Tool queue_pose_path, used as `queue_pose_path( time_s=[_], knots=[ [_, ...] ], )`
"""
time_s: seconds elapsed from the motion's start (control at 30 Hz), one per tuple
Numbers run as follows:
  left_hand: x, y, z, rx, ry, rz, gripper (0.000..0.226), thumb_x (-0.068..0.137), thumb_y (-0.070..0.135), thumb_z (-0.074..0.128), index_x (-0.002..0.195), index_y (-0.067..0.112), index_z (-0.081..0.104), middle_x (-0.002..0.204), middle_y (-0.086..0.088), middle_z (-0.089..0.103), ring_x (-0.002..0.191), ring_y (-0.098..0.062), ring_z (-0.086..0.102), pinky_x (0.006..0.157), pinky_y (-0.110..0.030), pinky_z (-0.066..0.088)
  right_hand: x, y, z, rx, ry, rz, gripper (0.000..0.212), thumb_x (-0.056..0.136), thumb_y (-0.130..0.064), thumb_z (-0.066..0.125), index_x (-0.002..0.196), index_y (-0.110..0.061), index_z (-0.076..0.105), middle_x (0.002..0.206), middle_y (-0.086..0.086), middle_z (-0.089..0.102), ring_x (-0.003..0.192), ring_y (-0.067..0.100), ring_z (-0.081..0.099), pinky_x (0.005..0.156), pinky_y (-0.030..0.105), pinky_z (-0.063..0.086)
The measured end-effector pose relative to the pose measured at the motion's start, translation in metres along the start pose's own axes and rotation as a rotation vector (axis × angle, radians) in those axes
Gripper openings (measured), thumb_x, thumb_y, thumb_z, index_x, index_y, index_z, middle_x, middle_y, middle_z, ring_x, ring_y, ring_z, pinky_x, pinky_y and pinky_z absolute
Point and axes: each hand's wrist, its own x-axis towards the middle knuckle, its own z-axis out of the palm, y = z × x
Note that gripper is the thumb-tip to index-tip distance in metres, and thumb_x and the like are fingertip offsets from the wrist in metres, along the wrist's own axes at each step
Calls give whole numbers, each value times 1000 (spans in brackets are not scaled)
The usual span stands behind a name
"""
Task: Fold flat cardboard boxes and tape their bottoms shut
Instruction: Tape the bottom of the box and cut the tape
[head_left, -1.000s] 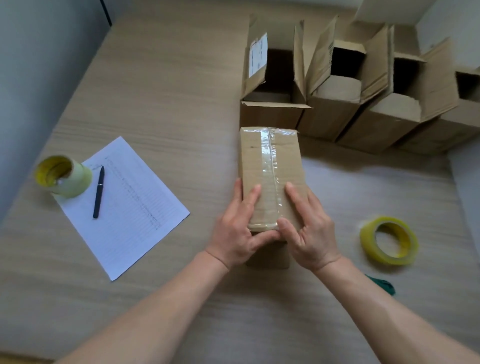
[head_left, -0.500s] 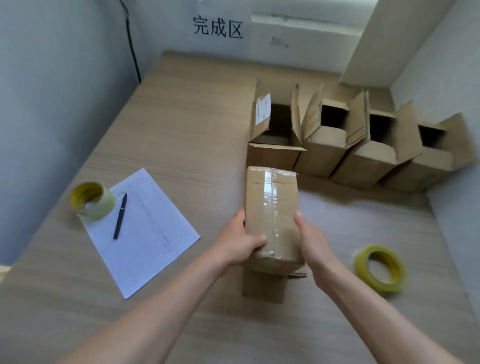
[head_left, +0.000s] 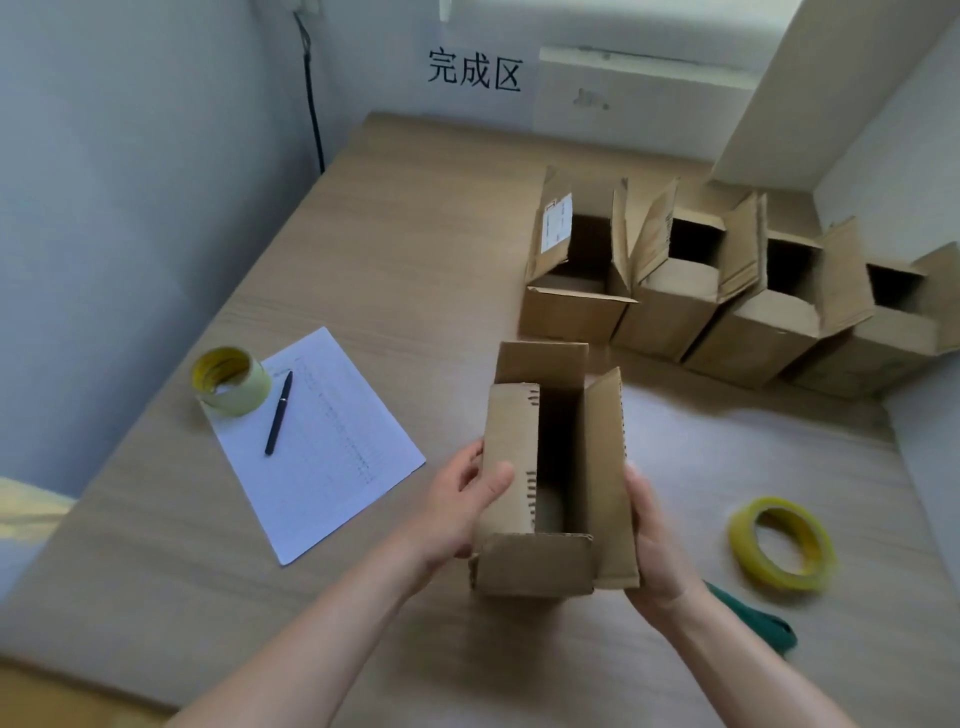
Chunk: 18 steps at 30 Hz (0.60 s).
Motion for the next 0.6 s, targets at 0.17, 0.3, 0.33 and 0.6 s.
queue_pose_path(
  time_s=[0.17,0.3,0.33,0.6],
  knots=[
    [1,-3,14,272,267,-1,101,49,55,85,133,50,30,124,8,54,113,-17,57,87,-46,56,8,-7,10,-302,-45,8,32,75,-30,60,103,-26,73,98,-4,75,95,15,69,70,24,53],
    [17,19,-2,335,340,-133,106,38,57,81,130,45,29,117,1,51,103,-25,58,53,-46,60,34,-19,30,-487,20,-95,18,78,-16,57,77,-25,72,68,-11,68,63,3,58,55,16,43],
    [22,26,-10,331,357,-128,106,39,55,81,131,41,30,117,0,52,103,-26,58,53,-47,60,45,-22,35,-529,57,-108,19,81,-14,57,71,-24,70,61,-13,62,59,2,52,51,16,39],
    [52,59,-58,9,486,-129,47,67,32,78,107,28,55,94,6,63,73,-13,68,49,-34,57,129,-63,71,-973,239,-227,36,88,-34,50,68,-5,58,56,4,57,61,24,54,53,37,42]
  ],
)
